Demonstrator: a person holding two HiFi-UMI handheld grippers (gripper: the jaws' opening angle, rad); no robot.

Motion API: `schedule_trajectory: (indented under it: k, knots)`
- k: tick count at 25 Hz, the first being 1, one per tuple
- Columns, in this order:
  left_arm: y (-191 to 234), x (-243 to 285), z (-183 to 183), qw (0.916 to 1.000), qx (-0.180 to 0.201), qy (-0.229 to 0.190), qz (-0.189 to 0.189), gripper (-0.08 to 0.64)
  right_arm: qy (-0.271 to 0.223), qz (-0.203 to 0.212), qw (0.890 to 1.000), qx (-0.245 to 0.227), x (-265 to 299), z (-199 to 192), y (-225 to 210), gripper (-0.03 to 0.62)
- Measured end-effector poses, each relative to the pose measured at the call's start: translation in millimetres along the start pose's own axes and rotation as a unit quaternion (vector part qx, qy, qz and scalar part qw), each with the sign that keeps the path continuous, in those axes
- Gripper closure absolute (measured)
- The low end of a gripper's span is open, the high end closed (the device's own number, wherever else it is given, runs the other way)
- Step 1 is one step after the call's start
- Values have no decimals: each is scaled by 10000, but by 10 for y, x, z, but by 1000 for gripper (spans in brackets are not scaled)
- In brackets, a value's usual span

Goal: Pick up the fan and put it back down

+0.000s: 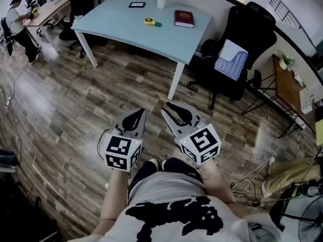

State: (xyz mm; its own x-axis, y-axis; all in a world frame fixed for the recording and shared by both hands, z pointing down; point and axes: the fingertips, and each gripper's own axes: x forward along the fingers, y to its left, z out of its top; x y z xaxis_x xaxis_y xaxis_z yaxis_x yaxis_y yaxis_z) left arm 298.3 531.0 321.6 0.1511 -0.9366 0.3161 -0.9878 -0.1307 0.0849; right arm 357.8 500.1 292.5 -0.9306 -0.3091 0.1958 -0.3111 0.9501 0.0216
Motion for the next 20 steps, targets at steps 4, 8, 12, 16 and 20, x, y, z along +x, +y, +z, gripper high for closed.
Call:
schedule_trajectory:
  k: [4, 8, 12, 16, 20]
  knots:
    - [101, 9, -30, 10000, -47, 22, -10, 549, 124, -69, 9999, -51, 81, -55, 5, 444]
    - [183, -15, -82, 9999, -100, 61, -74, 549, 139, -119, 9998, -11, 145, -78, 51, 329]
    - [284, -26, -120, 9999, -142, 54, -60, 549, 240, -102, 9996, -86, 218, -137, 104, 258]
    - [382, 20, -102, 9998, -176, 45, -12, 549, 200, -241, 9993, -222, 285, -100, 30, 196]
    - [494, 101, -108, 9997, -227, 78, 24, 549, 115, -297, 9992, -224, 399, -74, -48, 147]
